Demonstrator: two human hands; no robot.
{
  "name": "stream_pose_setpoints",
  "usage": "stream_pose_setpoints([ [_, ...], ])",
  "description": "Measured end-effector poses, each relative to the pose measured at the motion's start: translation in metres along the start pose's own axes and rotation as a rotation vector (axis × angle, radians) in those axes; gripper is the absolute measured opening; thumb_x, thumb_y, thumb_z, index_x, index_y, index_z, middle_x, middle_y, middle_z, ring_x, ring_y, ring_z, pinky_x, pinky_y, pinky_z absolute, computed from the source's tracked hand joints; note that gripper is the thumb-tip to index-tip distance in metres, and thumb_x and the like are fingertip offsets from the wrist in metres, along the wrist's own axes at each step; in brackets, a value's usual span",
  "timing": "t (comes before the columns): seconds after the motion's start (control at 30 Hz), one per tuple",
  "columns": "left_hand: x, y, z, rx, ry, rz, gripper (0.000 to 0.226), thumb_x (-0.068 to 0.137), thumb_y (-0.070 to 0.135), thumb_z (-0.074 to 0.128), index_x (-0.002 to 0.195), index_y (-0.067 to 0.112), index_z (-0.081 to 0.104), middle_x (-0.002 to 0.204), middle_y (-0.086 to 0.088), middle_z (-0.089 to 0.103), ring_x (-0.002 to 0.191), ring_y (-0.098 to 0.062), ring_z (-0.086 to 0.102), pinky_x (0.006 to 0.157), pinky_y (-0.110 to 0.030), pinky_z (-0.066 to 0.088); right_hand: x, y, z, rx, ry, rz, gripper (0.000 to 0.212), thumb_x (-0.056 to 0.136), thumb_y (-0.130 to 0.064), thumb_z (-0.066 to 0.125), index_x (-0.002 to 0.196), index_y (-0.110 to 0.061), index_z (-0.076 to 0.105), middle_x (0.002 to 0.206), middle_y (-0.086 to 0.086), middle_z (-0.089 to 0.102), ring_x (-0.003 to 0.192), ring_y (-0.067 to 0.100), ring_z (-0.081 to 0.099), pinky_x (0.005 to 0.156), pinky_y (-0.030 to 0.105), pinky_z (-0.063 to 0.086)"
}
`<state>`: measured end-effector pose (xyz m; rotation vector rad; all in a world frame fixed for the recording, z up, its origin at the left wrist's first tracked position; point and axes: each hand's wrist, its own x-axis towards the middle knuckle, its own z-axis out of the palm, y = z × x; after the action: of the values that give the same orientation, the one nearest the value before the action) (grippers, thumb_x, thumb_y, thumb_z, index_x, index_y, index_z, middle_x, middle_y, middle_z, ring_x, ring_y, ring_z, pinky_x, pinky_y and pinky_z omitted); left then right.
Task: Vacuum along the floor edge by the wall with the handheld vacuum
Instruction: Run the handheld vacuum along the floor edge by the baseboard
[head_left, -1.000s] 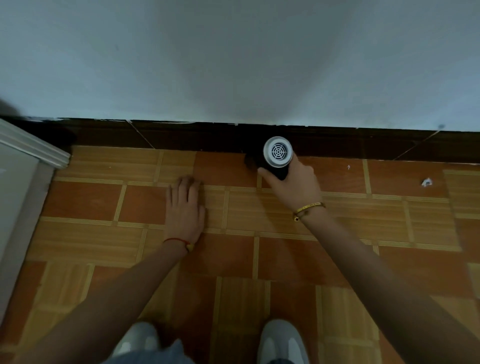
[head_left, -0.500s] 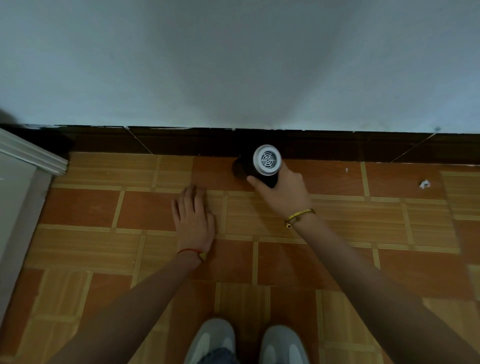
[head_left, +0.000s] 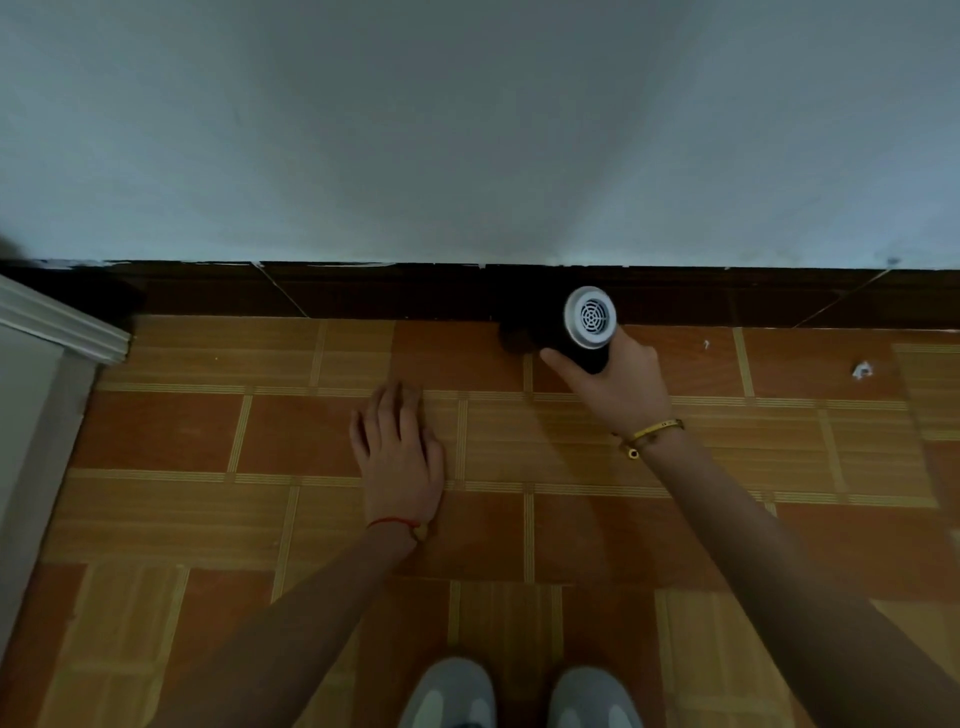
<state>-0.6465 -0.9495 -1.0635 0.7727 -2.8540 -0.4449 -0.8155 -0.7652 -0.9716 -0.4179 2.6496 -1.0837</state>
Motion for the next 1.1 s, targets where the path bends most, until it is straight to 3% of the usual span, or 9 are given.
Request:
stream_pose_setpoints([
  [0.17, 0.000, 0.003, -0.002, 0.005, 0.001, -0.006, 0.051, 0.095, 0.030, 0.035, 0.143, 0.014, 0.041, 0.151, -0.010, 0.039, 0.141, -0.029, 0.033, 0.119, -0.055, 0.017, 0.005, -0.015, 0.017, 0.010, -0.019, -0.045, 0.060, 0.077, -0.056, 0.067, 0.124, -0.020, 0.055, 0.104, -0.004, 0.070, 0.096, 0.015, 0.065, 0.075, 0.024, 0.048],
  [0.4, 0.000, 0.002, -0.003, 0.017, 0.003, 0.007, 0.053, 0.094, 0.029, 0.036, 0.144, 0.013, 0.041, 0.152, -0.010, 0.037, 0.141, -0.029, 0.033, 0.119, -0.055, 0.017, 0.016, -0.043, 0.043, 0.001, -0.110, -0.089, 0.071, 0.077, -0.061, 0.064, 0.134, -0.022, 0.048, 0.116, 0.002, 0.068, 0.108, 0.022, 0.062, 0.087, 0.042, 0.053],
  [0.87, 0.003, 0.001, -0.002, 0.012, -0.038, -0.003, 0.055, 0.094, 0.030, 0.036, 0.147, 0.012, 0.036, 0.154, -0.011, 0.035, 0.145, -0.029, 0.028, 0.119, -0.057, 0.017, 0.038, -0.097, 0.104, 0.049, -0.177, -0.196, 0.070, 0.077, -0.060, 0.066, 0.132, -0.019, 0.052, 0.115, 0.001, 0.068, 0.105, 0.018, 0.064, 0.085, 0.035, 0.054],
  [1.1, 0.003, 0.000, -0.002, 0.017, -0.023, -0.002, 0.052, 0.094, 0.030, 0.041, 0.143, 0.011, 0.039, 0.149, -0.011, 0.039, 0.144, -0.028, 0.030, 0.119, -0.056, 0.018, 0.043, -0.115, 0.122, 0.002, -0.232, -0.287, 0.071, 0.079, -0.061, 0.063, 0.135, -0.021, 0.046, 0.111, 0.003, 0.069, 0.099, 0.022, 0.065, 0.080, 0.038, 0.055],
])
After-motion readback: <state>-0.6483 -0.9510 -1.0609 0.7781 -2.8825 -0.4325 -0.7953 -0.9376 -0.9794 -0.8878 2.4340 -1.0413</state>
